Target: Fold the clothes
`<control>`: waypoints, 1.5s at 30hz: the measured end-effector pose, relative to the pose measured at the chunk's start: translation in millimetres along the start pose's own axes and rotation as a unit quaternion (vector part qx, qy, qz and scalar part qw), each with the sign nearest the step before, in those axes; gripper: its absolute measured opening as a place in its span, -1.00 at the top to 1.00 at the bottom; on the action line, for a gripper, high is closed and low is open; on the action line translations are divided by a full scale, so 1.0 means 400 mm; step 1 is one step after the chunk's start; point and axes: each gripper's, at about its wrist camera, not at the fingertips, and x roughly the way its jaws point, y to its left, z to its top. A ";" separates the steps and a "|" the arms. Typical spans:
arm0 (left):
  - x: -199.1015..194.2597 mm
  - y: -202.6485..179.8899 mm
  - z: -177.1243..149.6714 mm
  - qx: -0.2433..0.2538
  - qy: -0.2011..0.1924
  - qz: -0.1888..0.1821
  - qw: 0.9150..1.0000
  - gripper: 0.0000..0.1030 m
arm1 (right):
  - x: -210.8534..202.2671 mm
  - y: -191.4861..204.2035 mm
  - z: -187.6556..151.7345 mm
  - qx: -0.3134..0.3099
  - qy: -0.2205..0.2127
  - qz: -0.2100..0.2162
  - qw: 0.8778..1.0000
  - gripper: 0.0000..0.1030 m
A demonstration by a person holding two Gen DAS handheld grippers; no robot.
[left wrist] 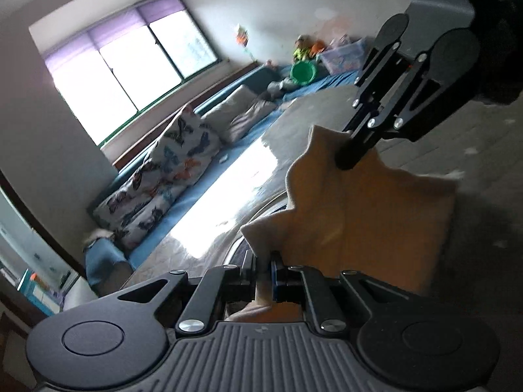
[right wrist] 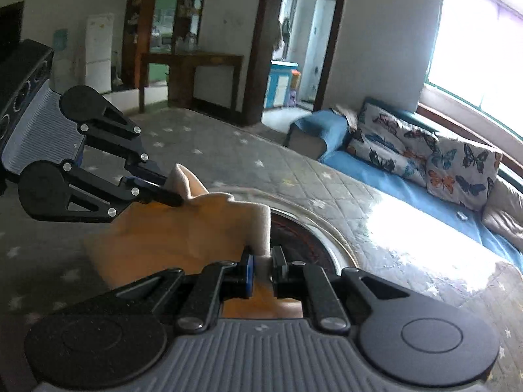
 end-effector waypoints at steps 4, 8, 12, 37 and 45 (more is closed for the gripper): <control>0.115 0.017 -0.018 -0.020 0.030 0.001 0.999 0.81 | 0.115 -0.041 -0.017 0.026 0.023 -0.010 0.999 0.82; 0.184 0.022 -0.040 -0.033 0.054 0.007 0.998 0.76 | 0.194 -0.056 -0.055 0.044 0.038 -0.020 0.998 0.80; 0.207 0.022 -0.059 -0.041 0.065 0.016 0.997 0.69 | 0.235 -0.065 -0.080 0.059 0.046 -0.027 0.997 0.63; -0.037 -0.038 -0.090 -0.139 0.041 0.039 0.989 0.48 | 0.075 -0.155 -0.207 0.209 0.021 -0.046 0.977 0.55; -0.045 -0.060 -0.108 -0.145 0.048 0.043 0.987 0.48 | 0.087 -0.143 -0.200 0.203 0.020 -0.052 0.978 0.88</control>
